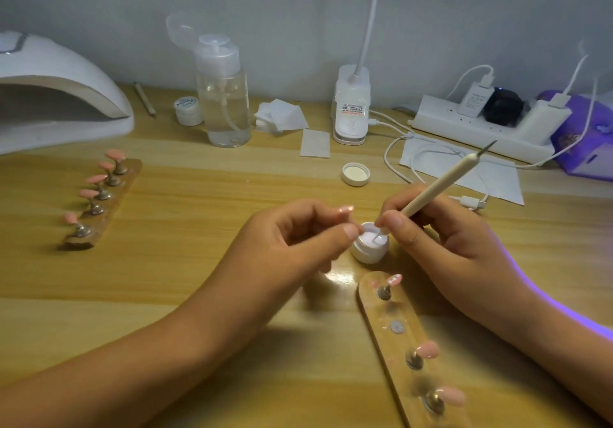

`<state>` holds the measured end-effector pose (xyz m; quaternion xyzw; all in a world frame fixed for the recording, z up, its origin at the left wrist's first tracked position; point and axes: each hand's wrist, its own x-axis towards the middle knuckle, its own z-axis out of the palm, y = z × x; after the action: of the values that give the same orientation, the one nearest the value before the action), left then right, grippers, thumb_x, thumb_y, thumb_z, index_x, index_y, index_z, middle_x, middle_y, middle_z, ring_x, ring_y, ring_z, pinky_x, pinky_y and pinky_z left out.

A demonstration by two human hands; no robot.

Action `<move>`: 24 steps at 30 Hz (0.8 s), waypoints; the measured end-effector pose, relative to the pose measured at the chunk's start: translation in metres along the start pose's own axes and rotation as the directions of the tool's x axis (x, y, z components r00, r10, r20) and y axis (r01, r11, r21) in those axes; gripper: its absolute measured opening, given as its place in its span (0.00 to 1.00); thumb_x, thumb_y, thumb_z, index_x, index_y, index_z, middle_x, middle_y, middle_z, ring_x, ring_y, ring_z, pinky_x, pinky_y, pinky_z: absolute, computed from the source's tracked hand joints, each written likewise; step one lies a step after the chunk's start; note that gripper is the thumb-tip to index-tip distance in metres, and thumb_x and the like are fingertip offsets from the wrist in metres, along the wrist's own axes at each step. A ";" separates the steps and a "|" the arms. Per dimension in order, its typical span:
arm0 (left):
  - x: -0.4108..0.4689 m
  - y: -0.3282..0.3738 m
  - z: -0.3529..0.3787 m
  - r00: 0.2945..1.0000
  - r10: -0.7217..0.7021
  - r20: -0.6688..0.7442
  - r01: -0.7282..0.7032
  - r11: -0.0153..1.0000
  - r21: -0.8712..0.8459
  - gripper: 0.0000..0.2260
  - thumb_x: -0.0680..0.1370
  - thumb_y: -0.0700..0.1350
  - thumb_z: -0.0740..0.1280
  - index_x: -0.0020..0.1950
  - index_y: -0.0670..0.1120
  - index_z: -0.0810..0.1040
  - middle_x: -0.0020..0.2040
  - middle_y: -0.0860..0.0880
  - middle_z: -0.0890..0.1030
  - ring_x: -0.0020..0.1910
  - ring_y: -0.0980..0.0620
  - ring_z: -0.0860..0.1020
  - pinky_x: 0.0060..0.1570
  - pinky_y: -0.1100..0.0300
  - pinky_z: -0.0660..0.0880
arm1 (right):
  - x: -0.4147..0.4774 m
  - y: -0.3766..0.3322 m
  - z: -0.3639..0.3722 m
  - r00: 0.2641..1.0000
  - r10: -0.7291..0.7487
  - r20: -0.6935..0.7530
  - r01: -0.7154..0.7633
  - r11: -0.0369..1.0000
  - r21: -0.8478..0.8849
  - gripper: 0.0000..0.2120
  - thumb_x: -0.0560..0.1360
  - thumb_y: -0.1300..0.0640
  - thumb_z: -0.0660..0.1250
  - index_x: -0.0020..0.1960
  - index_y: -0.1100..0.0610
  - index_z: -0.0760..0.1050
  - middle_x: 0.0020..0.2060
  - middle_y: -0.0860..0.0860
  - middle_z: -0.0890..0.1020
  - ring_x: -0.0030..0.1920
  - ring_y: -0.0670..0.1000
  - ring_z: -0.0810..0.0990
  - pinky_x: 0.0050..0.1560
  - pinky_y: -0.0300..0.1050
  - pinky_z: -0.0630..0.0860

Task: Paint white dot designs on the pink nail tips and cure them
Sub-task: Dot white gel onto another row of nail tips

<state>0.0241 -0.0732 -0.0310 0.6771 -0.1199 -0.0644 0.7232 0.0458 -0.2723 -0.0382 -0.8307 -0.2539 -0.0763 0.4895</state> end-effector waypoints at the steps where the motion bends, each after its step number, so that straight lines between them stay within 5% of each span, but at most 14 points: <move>1: 0.003 0.000 -0.001 0.999 -0.028 -0.025 0.028 1.000 -0.012 0.05 0.68 0.48 0.76 0.39 0.49 0.82 0.27 0.55 0.76 0.30 0.59 0.75 0.34 0.70 0.72 | 0.000 0.000 0.000 1.000 0.010 0.008 -0.010 1.000 -0.004 0.08 0.77 0.47 0.61 0.47 0.50 0.76 0.42 0.47 0.78 0.43 0.54 0.75 0.44 0.51 0.72; 4: 0.005 -0.002 -0.002 0.999 -0.029 -0.028 0.028 0.999 -0.027 0.02 0.67 0.48 0.73 0.37 0.54 0.82 0.27 0.54 0.78 0.40 0.54 0.81 0.39 0.70 0.75 | 0.000 -0.001 0.000 1.000 0.019 0.016 -0.019 1.000 -0.013 0.09 0.76 0.46 0.61 0.47 0.50 0.76 0.42 0.47 0.79 0.43 0.54 0.75 0.44 0.51 0.73; 8: 0.003 0.001 -0.001 1.000 0.004 0.007 -0.004 0.999 -0.040 0.02 0.67 0.46 0.73 0.37 0.53 0.81 0.30 0.55 0.79 0.30 0.60 0.76 0.32 0.70 0.72 | -0.001 -0.001 0.000 1.000 0.016 0.009 -0.016 1.000 -0.009 0.07 0.77 0.48 0.62 0.47 0.50 0.76 0.42 0.47 0.79 0.43 0.53 0.75 0.44 0.47 0.73; 13: 0.003 0.000 -0.001 1.000 -0.001 0.023 0.002 0.999 -0.055 0.05 0.68 0.43 0.74 0.36 0.54 0.81 0.35 0.55 0.82 0.31 0.61 0.76 0.33 0.71 0.73 | -0.002 -0.004 -0.002 0.992 0.016 -0.128 0.002 0.990 0.143 0.03 0.77 0.54 0.64 0.48 0.52 0.77 0.41 0.46 0.79 0.42 0.46 0.76 0.45 0.33 0.72; 18: 0.001 0.000 -0.001 0.997 -0.016 0.082 0.019 0.999 -0.036 0.04 0.69 0.44 0.75 0.40 0.51 0.82 0.38 0.56 0.83 0.34 0.61 0.78 0.36 0.71 0.73 | -0.003 -0.007 -0.007 0.967 0.085 -0.239 0.008 0.932 0.363 0.07 0.71 0.53 0.73 0.43 0.48 0.75 0.37 0.45 0.78 0.40 0.45 0.77 0.45 0.39 0.75; 21: 0.001 -0.001 -0.001 0.991 -0.021 0.132 0.021 1.000 0.000 0.03 0.71 0.43 0.72 0.43 0.49 0.83 0.39 0.55 0.84 0.37 0.61 0.79 0.39 0.71 0.74 | -0.004 -0.005 -0.009 0.966 0.168 -0.197 -0.039 0.848 0.529 0.06 0.67 0.53 0.72 0.38 0.48 0.75 0.35 0.47 0.77 0.39 0.45 0.77 0.50 0.47 0.75; 24: 0.000 -0.001 0.000 0.987 -0.006 0.163 0.001 1.000 0.031 0.04 0.72 0.43 0.70 0.43 0.51 0.84 0.39 0.56 0.84 0.38 0.61 0.79 0.41 0.71 0.74 | -0.004 -0.006 -0.008 0.974 0.185 -0.131 -0.054 0.749 0.660 0.06 0.67 0.56 0.69 0.34 0.50 0.72 0.31 0.47 0.75 0.33 0.44 0.74 0.48 0.44 0.78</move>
<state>0.0245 -0.0732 -0.0323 0.6809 -0.1783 -0.1189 0.7003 0.0409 -0.2780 -0.0311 -0.6116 -0.1634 -0.0296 0.7735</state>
